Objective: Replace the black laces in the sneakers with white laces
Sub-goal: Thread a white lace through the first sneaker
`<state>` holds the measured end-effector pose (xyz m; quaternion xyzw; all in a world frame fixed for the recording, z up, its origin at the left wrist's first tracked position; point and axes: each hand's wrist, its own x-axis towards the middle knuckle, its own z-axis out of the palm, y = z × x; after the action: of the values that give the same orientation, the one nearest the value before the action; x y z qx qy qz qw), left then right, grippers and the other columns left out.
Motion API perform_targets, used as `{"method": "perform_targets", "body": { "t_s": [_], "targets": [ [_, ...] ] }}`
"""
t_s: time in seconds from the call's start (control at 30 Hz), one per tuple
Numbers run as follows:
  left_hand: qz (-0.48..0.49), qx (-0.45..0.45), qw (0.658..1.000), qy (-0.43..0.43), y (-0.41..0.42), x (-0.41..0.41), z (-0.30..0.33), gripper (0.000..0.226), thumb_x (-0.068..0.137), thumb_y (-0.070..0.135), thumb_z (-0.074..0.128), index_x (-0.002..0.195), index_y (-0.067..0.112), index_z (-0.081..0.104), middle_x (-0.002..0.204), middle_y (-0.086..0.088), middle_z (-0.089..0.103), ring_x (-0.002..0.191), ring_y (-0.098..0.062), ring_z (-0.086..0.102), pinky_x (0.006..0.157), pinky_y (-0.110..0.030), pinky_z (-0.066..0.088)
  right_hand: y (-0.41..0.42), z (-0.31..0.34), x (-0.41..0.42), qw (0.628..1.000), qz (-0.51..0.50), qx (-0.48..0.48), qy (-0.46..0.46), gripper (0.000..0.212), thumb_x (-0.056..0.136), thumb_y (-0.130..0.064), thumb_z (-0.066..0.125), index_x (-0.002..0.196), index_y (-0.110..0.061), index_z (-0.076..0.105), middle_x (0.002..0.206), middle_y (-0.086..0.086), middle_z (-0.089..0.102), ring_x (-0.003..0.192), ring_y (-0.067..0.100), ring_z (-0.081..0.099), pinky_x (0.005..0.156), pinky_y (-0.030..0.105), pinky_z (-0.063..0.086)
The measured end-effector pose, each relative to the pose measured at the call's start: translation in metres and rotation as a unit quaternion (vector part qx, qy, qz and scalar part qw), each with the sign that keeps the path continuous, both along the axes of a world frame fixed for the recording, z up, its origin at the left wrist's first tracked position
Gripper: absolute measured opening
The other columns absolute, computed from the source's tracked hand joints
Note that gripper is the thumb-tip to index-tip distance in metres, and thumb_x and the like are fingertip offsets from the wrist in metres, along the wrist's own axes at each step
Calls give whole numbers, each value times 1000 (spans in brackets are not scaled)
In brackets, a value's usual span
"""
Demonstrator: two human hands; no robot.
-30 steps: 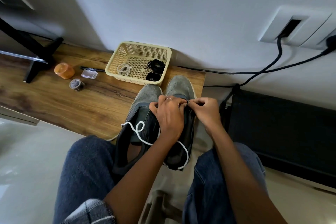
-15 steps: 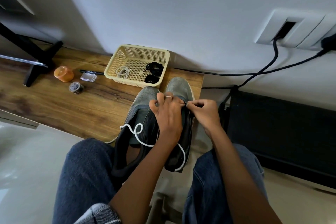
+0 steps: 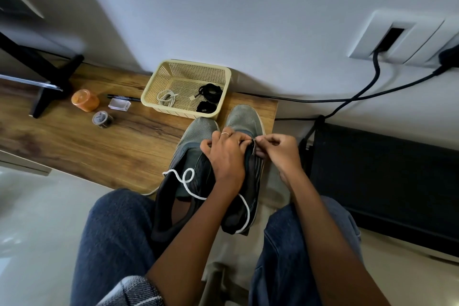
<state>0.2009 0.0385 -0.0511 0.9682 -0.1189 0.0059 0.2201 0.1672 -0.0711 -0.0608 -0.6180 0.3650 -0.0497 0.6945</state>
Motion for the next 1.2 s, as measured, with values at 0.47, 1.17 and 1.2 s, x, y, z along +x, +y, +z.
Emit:
{"method": "perform_targets", "body": {
  "t_s": [0.47,1.17,1.2],
  "targets": [
    [-5,4,999,46,2,4,5,15,93,34,58,104,31,68,111,6,58,107,-15,48,95,-35,31,8,0,3,982,67,-178,7,10,94,-14,55,86,-17,59,89,8,66,70,15,67,65,27,57],
    [-12,-24,998,62,5,10,5,16,91,34,62,104,31,71,108,6,61,106,-14,53,90,-34,33,7,-5,4,997,-12,-75,-21,12,97,-12,48,106,-11,55,88,5,60,66,12,65,59,22,55],
    [-17,-30,997,69,6,10,6,16,91,34,62,104,31,71,108,6,61,107,-15,53,89,-35,33,6,-7,3,996,8,-88,-28,15,95,-12,53,110,-11,57,90,6,62,69,13,66,60,22,55]
  ]
}}
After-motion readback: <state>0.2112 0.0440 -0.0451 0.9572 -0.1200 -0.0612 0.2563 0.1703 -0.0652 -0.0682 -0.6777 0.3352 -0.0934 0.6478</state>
